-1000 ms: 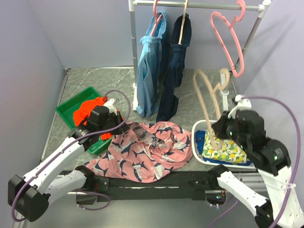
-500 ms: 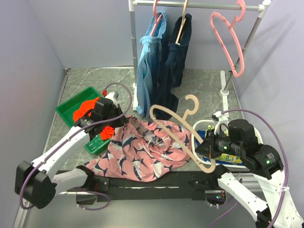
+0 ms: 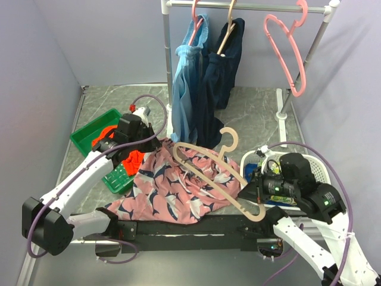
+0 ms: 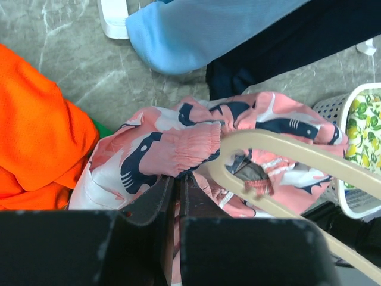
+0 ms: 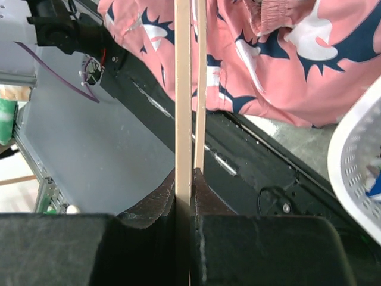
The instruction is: Place the shorts on the hanger
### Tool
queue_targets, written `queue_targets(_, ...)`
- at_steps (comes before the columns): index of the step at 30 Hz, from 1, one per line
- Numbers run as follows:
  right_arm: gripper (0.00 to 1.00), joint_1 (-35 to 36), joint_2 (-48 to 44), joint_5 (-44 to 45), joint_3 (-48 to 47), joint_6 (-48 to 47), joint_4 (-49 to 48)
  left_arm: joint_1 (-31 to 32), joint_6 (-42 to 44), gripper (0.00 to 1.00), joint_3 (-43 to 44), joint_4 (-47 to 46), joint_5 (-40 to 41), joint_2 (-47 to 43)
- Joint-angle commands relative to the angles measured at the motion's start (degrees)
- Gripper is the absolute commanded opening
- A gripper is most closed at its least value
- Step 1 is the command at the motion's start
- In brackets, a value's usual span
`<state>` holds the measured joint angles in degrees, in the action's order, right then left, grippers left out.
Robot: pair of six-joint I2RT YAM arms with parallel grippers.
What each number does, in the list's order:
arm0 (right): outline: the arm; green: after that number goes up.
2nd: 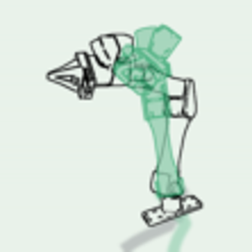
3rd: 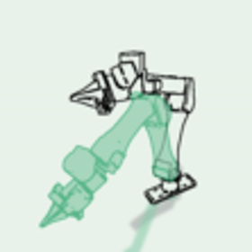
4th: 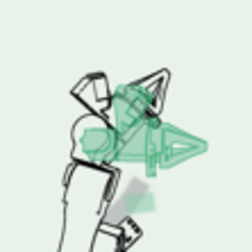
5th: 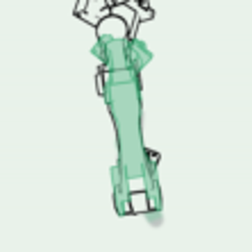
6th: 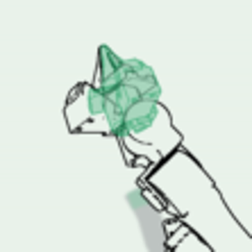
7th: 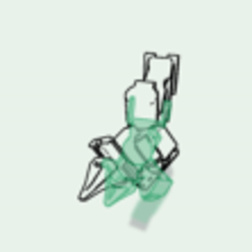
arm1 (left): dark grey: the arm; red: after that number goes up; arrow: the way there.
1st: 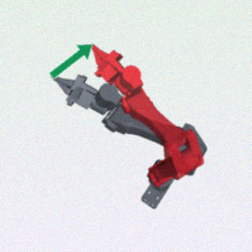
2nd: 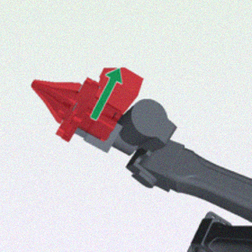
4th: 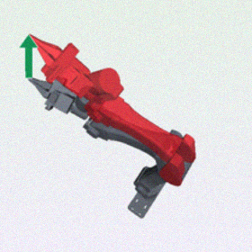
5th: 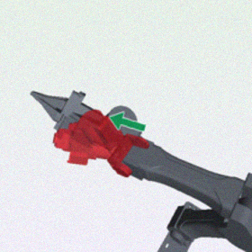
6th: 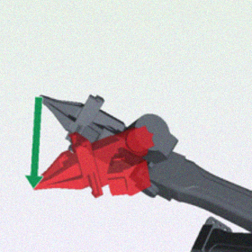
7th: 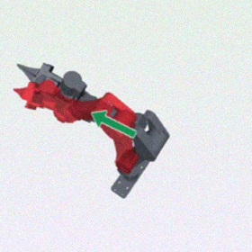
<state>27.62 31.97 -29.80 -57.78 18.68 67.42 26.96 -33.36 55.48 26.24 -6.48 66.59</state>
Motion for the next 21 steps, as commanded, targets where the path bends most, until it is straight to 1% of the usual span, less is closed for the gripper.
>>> queue_targets(1, 0.0, 0.8, -0.8, -2.7, 2.5, -1.8, -8.5, -0.2, 4.1, 0.01, 4.0, 1.4, -2.3, -1.5)
queue_targets(3, 0.0, 1.6, -0.6, -2.5, 4.2, -1.9, -10.3, -0.3, 5.7, 0.01, 4.4, 2.9, -2.5, -1.7)
queue_targets(6, 0.0, 4.9, -0.7, -3.3, 6.4, -0.8, -13.8, -0.2, 7.9, 0.01, 4.4, 3.4, -4.7, -2.9)
queue_targets(8, 0.0, 8.3, -0.9, -3.6, 7.2, 0.4, -15.3, -0.2, 9.2, 0.01, 4.6, 3.5, -5.8, -3.5)
queue_targets(11, 0.0, 13.2, -0.9, -1.1, 7.2, 1.4, -16.4, -0.3, 10.8, 0.01, 5.3, 4.1, -6.8, -3.9)
queue_targets(12, 0.0, 14.0, -0.5, -0.2, 7.1, 1.3, -16.5, -0.2, 11.5, 0.01, 5.5, 3.9, -9.9, -4.1)
queue_targets(13, 0.0, 15.0, 0.3, 1.1, 6.9, 2.0, -17.0, -0.2, 11.8, 0.01, 5.9, 3.9, -11.3, -4.3)
queue_targets(14, 0.0, 16.6, 0.8, 4.0, 6.6, 2.3, -17.5, -0.2, 13.3, 0.01, 6.5, 4.2, -13.3, -4.6)
queue_targets(15, 0.0, 16.9, 1.6, 5.1, 6.3, 2.2, -18.5, -0.1, 14.0, 0.01, 6.7, 4.3, -16.6, -5.1)
queue_targets(18, 0.0, 19.2, 3.6, 9.1, 5.7, 2.0, -22.3, 1.1, 16.9, 0.01, 7.4, 5.0, -21.6, -7.3)
queue_targets(20, 0.0, 20.1, 4.1, 8.3, 6.4, 0.6, -25.5, 2.7, 17.9, 0.01, 7.8, 4.6, -23.0, -9.4)
queue_targets(21, 0.0, 20.4, 4.1, 7.7, 6.7, 0.3, -29.3, 3.3, 18.0, 0.01, 7.9, 4.4, -24.0, -9.8)
